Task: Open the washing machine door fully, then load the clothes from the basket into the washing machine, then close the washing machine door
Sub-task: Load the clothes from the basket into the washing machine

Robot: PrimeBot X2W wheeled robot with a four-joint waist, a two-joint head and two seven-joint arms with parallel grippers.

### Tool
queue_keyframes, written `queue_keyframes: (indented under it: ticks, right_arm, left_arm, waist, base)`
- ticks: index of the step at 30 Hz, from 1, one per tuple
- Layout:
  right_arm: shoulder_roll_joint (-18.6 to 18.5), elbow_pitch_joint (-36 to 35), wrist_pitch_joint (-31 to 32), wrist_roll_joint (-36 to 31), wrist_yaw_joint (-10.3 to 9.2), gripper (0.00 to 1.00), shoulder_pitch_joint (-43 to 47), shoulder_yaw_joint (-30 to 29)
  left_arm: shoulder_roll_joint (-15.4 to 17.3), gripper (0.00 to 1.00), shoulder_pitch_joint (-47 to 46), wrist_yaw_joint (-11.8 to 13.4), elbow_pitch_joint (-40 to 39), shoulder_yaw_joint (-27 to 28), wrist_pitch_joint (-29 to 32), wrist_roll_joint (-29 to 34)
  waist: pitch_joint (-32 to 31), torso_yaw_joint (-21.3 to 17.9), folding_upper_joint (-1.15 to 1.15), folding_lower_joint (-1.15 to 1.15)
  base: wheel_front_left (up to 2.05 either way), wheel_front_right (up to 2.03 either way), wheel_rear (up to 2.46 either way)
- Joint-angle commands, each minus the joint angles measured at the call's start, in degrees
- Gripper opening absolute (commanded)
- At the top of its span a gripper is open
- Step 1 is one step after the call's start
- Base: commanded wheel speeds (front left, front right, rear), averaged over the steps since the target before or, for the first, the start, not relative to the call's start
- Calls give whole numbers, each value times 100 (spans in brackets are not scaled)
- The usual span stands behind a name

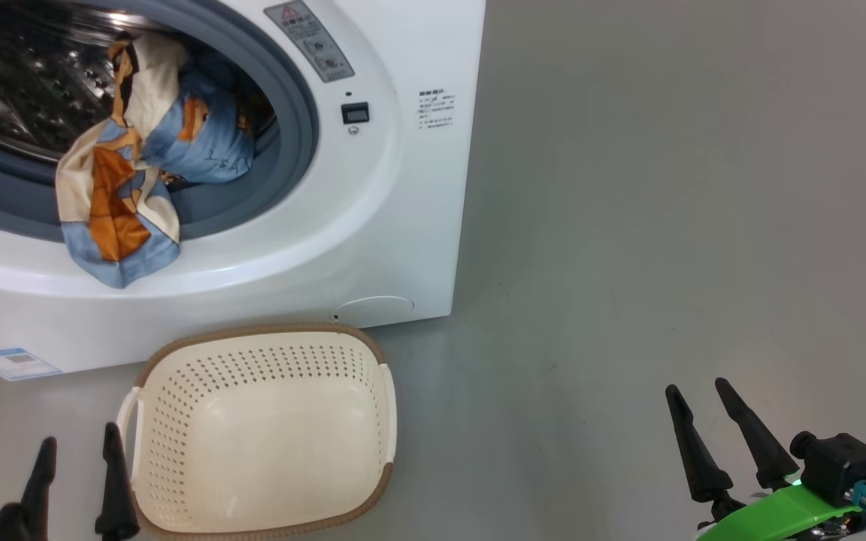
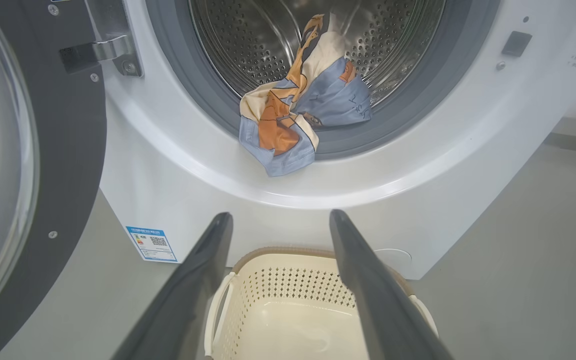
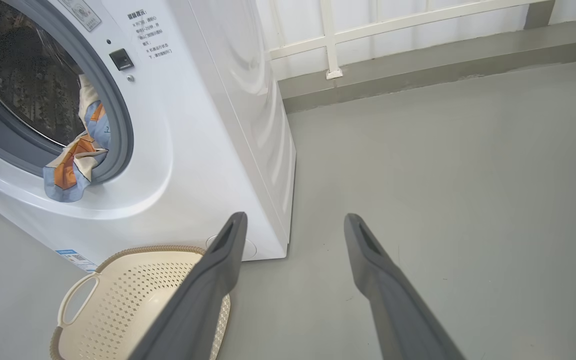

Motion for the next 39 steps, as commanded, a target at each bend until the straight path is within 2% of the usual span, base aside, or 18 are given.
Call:
queue_keyframes:
  ticks: [1,9,24,32,39]
  right_arm:
    - [-56,-144,-69,25,16,100,-52,142]
    - [57,-193,-69,1,16,100,-259,189]
    - [337,-278,-69,-38,16,100,-896,282]
    - [427,-295,-69,-46,16,100,-1057,322]
    - [473,-316,-69,-60,16,100,-1151,351]
  left_arm:
    - [60,100,-281,-9,-54,167,-32,-50]
    - [248,100,-1105,-9,469,166,-32,-142]
    - [1083,100,-3451,-9,2376,313,-32,-37]
    - [1367,100,-4113,-9,3192,293,-32,148]
    - [1571,100,-4585,81,3761,500,-32,264]
  waist:
    - [69,-33,0,0]
    - [453,-144,0,0]
    - [1502,-609,0,0]
    - [1801,-789,0,0]
    - [1938,-856,0,0]
  base:
    - [0,0,0]
    - [0,0,0]
    - [0,0,0]
    - [0,0,0]
    - [0,0,0]
